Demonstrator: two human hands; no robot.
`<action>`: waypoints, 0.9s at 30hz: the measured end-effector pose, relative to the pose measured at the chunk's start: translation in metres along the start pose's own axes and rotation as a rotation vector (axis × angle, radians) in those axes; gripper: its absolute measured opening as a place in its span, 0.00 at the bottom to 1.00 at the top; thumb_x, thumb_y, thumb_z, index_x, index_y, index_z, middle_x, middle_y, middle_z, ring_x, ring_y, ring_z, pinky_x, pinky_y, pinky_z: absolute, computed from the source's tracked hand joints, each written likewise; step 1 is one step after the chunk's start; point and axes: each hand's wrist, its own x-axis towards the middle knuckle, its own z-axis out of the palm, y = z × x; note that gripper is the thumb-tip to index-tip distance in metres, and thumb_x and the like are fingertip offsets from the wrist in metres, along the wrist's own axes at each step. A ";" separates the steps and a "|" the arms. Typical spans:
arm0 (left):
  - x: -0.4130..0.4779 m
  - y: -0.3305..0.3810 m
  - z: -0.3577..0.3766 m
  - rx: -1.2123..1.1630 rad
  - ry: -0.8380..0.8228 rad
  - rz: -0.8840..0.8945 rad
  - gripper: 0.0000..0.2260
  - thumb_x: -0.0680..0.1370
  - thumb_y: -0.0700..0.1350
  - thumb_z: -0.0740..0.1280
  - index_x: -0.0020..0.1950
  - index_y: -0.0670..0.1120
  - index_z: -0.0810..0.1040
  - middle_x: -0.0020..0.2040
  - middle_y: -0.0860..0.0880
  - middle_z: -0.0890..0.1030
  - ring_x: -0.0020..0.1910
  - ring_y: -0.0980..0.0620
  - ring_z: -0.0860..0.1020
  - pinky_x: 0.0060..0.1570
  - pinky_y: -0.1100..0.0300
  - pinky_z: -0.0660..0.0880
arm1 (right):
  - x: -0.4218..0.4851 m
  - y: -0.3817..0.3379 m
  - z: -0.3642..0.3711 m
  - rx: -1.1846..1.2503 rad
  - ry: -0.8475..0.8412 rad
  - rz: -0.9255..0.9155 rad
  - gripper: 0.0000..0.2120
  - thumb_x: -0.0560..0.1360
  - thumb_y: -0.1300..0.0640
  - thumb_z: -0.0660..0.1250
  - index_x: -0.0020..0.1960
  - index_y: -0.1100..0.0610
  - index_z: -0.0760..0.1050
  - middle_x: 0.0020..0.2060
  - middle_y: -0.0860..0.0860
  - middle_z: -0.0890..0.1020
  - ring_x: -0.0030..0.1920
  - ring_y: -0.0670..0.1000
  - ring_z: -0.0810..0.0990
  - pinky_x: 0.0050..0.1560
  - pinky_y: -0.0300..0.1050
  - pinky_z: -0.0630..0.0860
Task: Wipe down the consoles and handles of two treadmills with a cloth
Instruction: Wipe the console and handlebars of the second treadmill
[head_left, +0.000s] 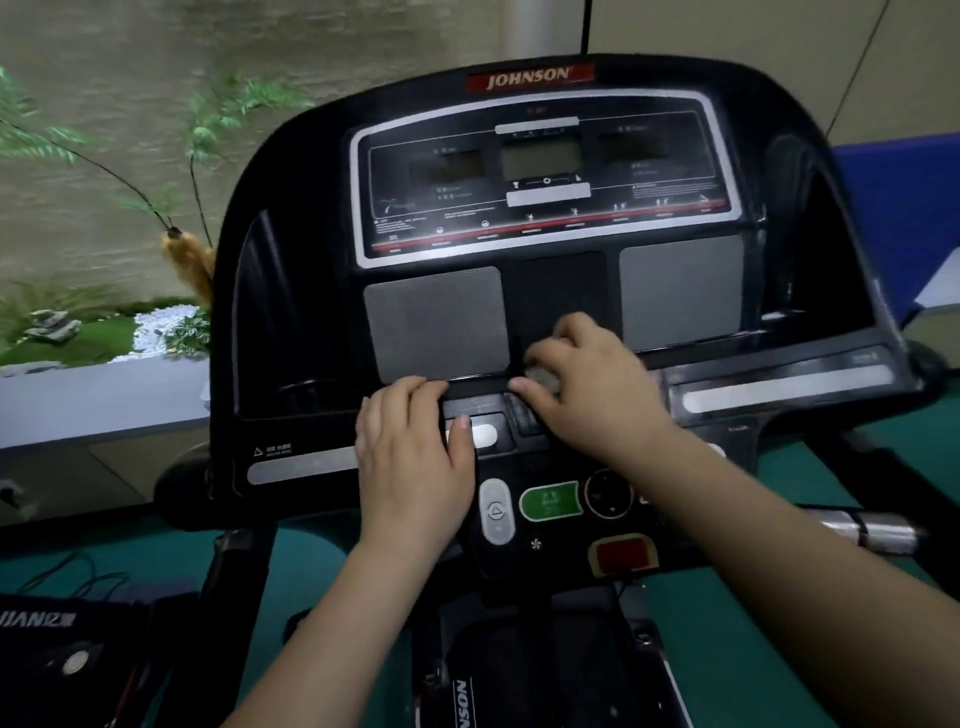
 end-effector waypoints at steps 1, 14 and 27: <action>0.000 0.007 0.003 -0.002 -0.006 0.004 0.19 0.76 0.54 0.56 0.62 0.46 0.73 0.59 0.50 0.73 0.62 0.48 0.68 0.71 0.45 0.60 | 0.001 0.002 0.002 0.009 0.013 -0.013 0.16 0.74 0.42 0.65 0.54 0.52 0.80 0.53 0.53 0.74 0.52 0.58 0.76 0.49 0.48 0.74; 0.001 0.016 0.017 0.089 0.024 0.014 0.18 0.77 0.53 0.57 0.59 0.45 0.75 0.56 0.46 0.76 0.58 0.44 0.71 0.69 0.45 0.62 | -0.011 0.182 -0.073 -0.017 -0.021 0.300 0.10 0.77 0.58 0.65 0.55 0.58 0.80 0.58 0.57 0.76 0.59 0.58 0.76 0.64 0.45 0.67; 0.002 0.019 0.020 0.121 0.045 0.005 0.18 0.76 0.53 0.56 0.58 0.45 0.75 0.55 0.45 0.76 0.58 0.43 0.71 0.66 0.45 0.63 | -0.029 0.045 -0.008 0.193 0.043 -0.047 0.16 0.77 0.50 0.59 0.59 0.55 0.77 0.60 0.56 0.74 0.61 0.58 0.74 0.62 0.52 0.72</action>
